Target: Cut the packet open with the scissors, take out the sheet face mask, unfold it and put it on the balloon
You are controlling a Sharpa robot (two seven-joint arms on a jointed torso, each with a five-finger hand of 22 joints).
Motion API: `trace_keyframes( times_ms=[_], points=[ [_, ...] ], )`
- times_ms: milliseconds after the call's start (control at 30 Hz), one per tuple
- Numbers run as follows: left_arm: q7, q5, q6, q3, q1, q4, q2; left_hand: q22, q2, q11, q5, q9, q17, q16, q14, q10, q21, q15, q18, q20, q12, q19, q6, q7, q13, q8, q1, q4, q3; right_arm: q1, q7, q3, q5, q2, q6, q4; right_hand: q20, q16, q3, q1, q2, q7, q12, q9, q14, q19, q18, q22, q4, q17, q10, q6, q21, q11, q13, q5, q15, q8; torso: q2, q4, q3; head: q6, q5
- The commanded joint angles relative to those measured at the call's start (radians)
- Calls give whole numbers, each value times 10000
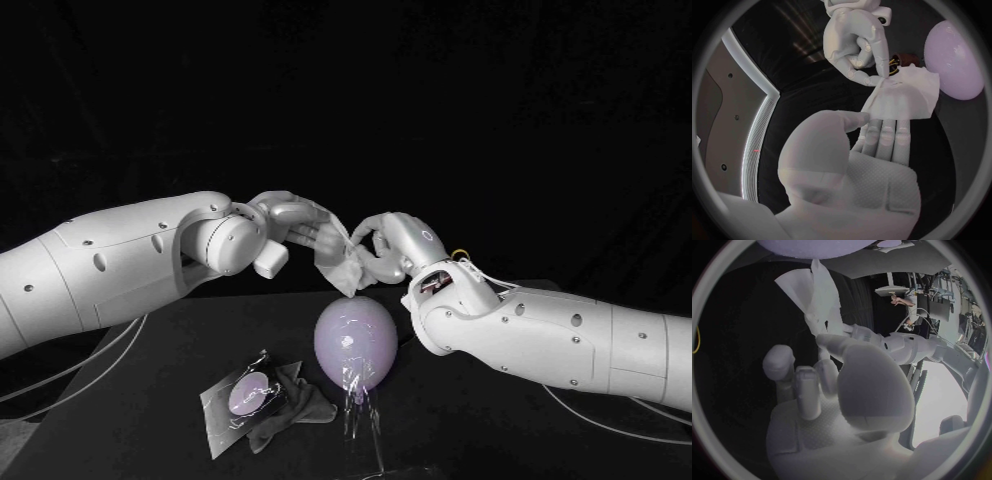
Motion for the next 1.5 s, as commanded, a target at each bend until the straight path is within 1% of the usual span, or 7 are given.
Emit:
trace_keyframes(
  times_ms=[33,133,367,700,867,1133,1500],
  points=[
    [243,-537,191,-1,14,42,-21,-13,-89,4,68,1978,-17,-62,27,19,37,10,122,-7,-60,3,99,546,-12,54,42,4,-59,54,610,56,961,-188,-371,127,-2,76,168,-174,52,14,94,129,1008,99,-183,96,-85,2453,240,47,83,8,715,-408,-61,59,-6,-4,6,19,6],
    [280,-645,233,-10,13,55,-42,-13,-89,4,68,1978,-17,-62,27,19,37,10,122,-7,-60,3,99,546,-12,54,42,4,-59,105,775,100,1359,-325,-375,179,7,139,340,-292,135,9,193,142,1048,142,-203,206,-254,2594,288,56,175,7,816,-914,-61,95,3,4,5,31,-7],
    [368,-759,296,-22,10,78,-58,-16,-92,6,68,1965,-25,-74,21,17,33,14,117,-5,-70,-6,115,546,-12,60,40,11,-67,276,1068,160,2183,-582,65,270,7,156,415,-349,167,0,239,153,1059,168,-212,266,-360,2632,314,76,225,1,865,-1087,-64,124,13,7,-4,25,-10],
    [492,-788,311,-43,4,51,-11,-21,-99,9,67,1943,-35,-91,12,15,25,21,110,0,-84,-24,131,546,-12,65,36,22,-80,453,1456,176,3139,-774,907,420,37,44,503,-537,313,49,-75,133,986,16,-177,177,-494,2389,195,-49,39,44,676,-1713,-26,68,10,13,-9,7,-1],
    [532,-791,344,-47,1,46,12,-22,-100,9,67,1938,-37,-94,12,16,23,22,109,1,-87,-27,134,546,-12,65,35,25,-84,582,1579,177,3387,-817,1373,492,49,3,495,-593,350,64,-153,124,959,-39,-162,132,-503,2305,164,-87,-37,61,631,-1807,-14,43,11,6,-10,10,5],
    [622,-793,360,-49,0,48,46,-23,-102,9,67,1933,-39,-97,13,18,22,22,108,2,-88,-30,138,545,-11,67,35,27,-88,747,1548,175,3428,-776,2672,481,98,-9,210,-945,581,82,-189,117,945,-206,-135,25,-281,2286,125,-167,-254,98,649,-1858,37,-20,13,12,-8,-11,7],
    [749,-1025,290,-50,0,26,4,-27,-100,8,67,1912,-46,-108,12,24,16,26,101,8,-95,-48,154,538,-10,69,33,39,-99,802,1355,173,3269,-828,3176,348,94,151,52,-1062,754,26,335,130,1056,-34,-185,229,-189,2621,317,-63,-30,57,1047,-1858,12,8,12,8,-4,-30,26]
  ],
)
